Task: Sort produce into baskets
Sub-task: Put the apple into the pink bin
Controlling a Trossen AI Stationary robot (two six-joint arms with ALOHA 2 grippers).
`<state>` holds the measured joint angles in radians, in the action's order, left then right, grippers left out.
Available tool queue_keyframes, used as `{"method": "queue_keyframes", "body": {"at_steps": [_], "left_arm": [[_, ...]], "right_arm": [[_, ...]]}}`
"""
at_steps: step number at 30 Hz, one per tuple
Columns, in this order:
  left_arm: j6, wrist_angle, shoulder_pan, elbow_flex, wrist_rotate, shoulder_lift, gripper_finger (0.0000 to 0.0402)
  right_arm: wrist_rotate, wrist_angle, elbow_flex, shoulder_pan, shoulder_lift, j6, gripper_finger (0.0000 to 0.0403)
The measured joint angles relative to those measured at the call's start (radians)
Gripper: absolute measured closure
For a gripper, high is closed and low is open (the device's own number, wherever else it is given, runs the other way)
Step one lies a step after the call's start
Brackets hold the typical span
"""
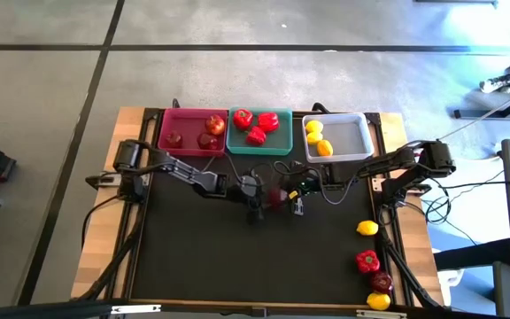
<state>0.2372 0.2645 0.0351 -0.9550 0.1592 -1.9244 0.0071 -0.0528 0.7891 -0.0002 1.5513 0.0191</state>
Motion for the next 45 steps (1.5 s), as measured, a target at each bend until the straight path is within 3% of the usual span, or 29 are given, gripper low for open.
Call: {"method": "queue_keyframes", "body": {"at_steps": [10, 19, 27, 32, 45], "left_arm": [[0.038, -0.009, -0.015, -0.002, 0.021, -0.058, 0.0144], [0.056, -0.154, -0.01, 0.0, 0.014, 0.13, 0.0144], [0.083, -0.03, 0.015, 0.0, 0.022, 0.103, 0.0144], [0.103, -0.044, 0.026, 0.001, 0.112, 0.059, 0.0144], [0.069, 0.077, 0.029, 0.001, 0.111, -0.02, 0.0144]], "right_arm": [[0.0, -0.084, 0.02, 0.0, -0.054, -0.003, 0.0104], [0.09, -0.302, 0.033, -0.017, -0.119, -0.054, 0.0104], [0.053, -0.266, 0.033, -0.033, -0.058, -0.049, 0.0104], [0.053, -0.277, 0.032, -0.032, -0.044, -0.028, 0.0104], [0.052, -0.174, 0.032, -0.033, -0.009, -0.021, 0.0104]]}}
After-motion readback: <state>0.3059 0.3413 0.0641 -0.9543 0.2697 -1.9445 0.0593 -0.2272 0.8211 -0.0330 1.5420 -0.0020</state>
